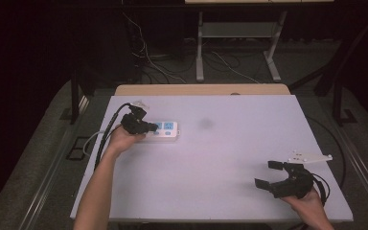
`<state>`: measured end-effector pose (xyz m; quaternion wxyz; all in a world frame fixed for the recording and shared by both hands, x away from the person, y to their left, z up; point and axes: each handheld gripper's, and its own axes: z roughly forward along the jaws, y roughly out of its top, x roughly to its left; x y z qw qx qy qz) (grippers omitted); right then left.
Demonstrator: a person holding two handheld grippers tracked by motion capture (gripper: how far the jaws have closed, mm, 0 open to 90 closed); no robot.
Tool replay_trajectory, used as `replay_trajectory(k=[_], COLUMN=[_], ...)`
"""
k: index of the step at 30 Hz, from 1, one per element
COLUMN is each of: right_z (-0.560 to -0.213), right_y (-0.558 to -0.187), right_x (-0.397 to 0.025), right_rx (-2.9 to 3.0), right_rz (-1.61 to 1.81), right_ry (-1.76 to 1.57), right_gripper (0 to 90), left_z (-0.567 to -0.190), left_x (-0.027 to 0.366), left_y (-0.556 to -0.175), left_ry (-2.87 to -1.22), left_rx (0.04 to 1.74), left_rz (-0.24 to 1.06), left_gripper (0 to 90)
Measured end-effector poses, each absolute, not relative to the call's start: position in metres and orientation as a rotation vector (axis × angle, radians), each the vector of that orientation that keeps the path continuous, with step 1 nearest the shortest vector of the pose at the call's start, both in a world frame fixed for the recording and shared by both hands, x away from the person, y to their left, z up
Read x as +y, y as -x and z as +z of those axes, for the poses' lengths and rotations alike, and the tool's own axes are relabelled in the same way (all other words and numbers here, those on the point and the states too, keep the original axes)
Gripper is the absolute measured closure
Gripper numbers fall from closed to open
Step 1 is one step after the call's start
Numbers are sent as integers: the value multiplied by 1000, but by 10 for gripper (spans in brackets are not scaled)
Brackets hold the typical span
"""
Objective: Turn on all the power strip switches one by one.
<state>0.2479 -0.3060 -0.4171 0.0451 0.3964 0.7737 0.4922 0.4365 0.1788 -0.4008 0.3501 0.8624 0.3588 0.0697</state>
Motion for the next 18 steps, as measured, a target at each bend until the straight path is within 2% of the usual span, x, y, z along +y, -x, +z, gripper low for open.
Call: replay_trajectory(k=[18], right_z=[-418], right_y=[-248], right_x=[-306], right_rx=[2366], right_rz=[1497], right_ry=[-1207], right_gripper=[5], left_z=[-410], left_x=[180], left_y=[-438], left_ry=[-2249], left_rx=[936], left_rz=[159], left_gripper=[890])
